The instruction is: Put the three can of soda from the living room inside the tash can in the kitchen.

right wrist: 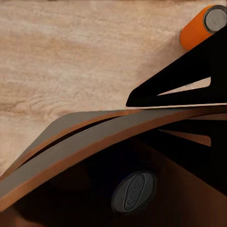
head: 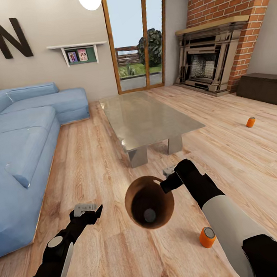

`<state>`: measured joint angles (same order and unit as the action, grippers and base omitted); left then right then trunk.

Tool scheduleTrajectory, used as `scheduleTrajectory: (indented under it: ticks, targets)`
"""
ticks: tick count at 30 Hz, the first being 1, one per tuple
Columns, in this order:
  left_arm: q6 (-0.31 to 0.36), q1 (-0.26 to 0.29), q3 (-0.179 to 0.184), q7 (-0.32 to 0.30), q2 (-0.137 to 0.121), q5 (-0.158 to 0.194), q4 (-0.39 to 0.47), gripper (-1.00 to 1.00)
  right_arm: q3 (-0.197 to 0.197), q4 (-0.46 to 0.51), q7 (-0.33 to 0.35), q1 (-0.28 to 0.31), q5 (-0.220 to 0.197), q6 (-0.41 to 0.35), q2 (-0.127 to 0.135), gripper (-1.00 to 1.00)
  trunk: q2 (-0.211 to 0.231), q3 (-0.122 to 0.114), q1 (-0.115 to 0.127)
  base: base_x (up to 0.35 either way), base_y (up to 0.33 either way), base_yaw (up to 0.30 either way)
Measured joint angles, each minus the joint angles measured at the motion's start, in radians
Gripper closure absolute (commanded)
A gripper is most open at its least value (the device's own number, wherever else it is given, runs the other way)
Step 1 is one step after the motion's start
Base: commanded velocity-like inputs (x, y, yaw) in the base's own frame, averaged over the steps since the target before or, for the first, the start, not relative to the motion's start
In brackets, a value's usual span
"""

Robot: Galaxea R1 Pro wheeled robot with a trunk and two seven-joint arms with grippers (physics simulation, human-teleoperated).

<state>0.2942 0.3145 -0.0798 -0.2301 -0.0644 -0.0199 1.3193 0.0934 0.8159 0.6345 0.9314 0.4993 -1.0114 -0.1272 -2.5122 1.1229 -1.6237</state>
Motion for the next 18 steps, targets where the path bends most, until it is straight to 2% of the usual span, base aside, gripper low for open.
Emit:
scheduleTrajectory:
  ticks: [3,8,11,18]
  targets:
    - [-0.001,0.000,0.000,0.000,0.000,0.000,0.000,-1.00,0.000,0.000,-0.002,0.000,0.021,0.007,0.000,1.00,0.000,0.000,0.000,0.000,0.000,0.000]
    - [0.000,0.000,0.000,0.000,0.000,0.000,0.000,-1.00,0.000,0.014,0.000,0.000,0.008,0.004,0.000,1.00,0.000,0.000,0.000,0.000,0.028,0.000]
    - [0.001,0.000,0.000,0.000,0.000,0.000,-0.001,-1.00,-0.002,0.024,0.001,0.001,0.018,0.007,0.002,1.00,0.000,0.000,0.000,0.000,0.156,0.000]
    - [0.002,0.000,0.000,0.000,0.000,0.000,-0.001,-1.00,-0.004,0.037,0.011,0.001,0.009,0.004,0.007,1.00,0.000,0.000,0.000,0.000,0.162,0.000]
